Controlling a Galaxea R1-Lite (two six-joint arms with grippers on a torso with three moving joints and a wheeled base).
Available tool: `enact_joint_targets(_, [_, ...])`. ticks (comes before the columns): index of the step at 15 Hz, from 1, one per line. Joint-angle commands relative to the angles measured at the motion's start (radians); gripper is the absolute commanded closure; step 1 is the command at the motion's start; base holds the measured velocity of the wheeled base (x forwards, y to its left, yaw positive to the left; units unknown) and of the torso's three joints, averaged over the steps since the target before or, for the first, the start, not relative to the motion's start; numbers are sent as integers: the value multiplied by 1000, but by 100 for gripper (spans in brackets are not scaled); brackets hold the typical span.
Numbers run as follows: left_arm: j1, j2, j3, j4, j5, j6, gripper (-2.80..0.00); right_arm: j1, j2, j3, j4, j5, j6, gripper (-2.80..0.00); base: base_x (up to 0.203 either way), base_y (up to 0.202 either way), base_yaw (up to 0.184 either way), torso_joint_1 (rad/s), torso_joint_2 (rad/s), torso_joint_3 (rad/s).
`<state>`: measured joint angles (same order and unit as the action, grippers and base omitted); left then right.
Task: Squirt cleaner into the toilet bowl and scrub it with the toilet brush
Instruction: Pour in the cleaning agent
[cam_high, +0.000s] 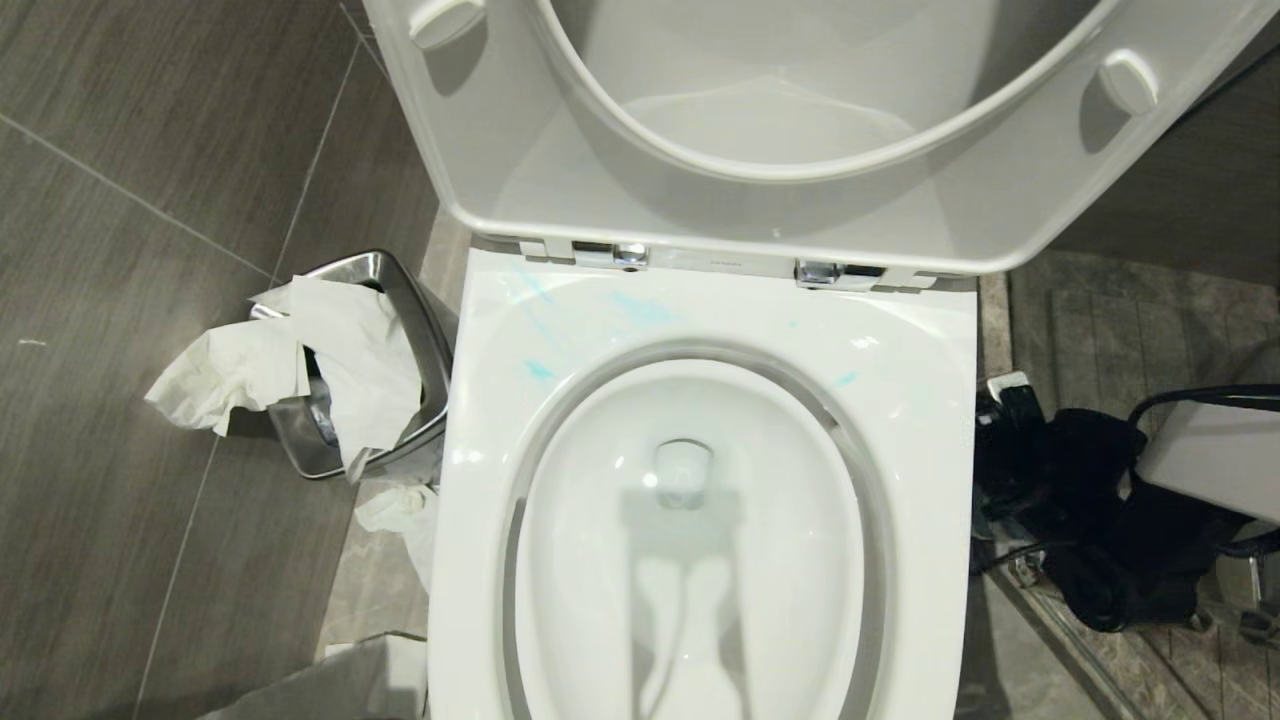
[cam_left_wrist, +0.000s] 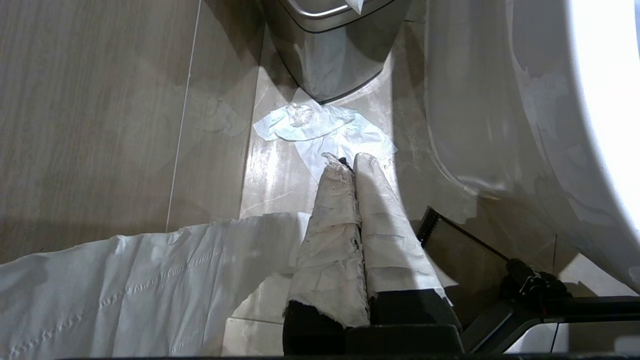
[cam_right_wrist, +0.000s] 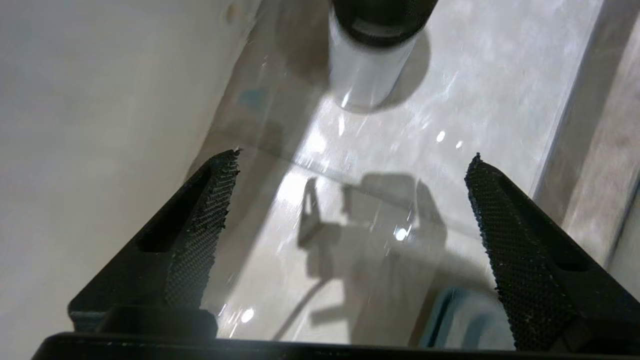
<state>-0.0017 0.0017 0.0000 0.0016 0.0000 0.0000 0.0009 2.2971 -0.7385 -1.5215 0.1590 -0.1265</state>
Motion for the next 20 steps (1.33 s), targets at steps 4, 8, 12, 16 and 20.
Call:
enact_joint_targets(4, [0,1,0,0,0,1,0,-1,10,59,-9,31,11,-280,0,0,0,0,0,0])
enact_joint_targets(8, [0,1,0,0,0,0,0,-1,106,-135,-9,34,10,-280,0,0,0,0,0,0])
enact_joint_targets(12, [0,1,0,0,0,0,0,-1,215,-307,-9,35,4,-280,0,0,0,0,0,0])
enact_joint_targets(16, [0,1,0,0,0,0,0,-1,254,-446,-9,34,-1,-280,0,0,0,0,0,0])
enact_joint_targets(20, [0,1,0,0,0,1,0,1,284,-565,-9,34,-3,-280,0,0,0,0,0,0])
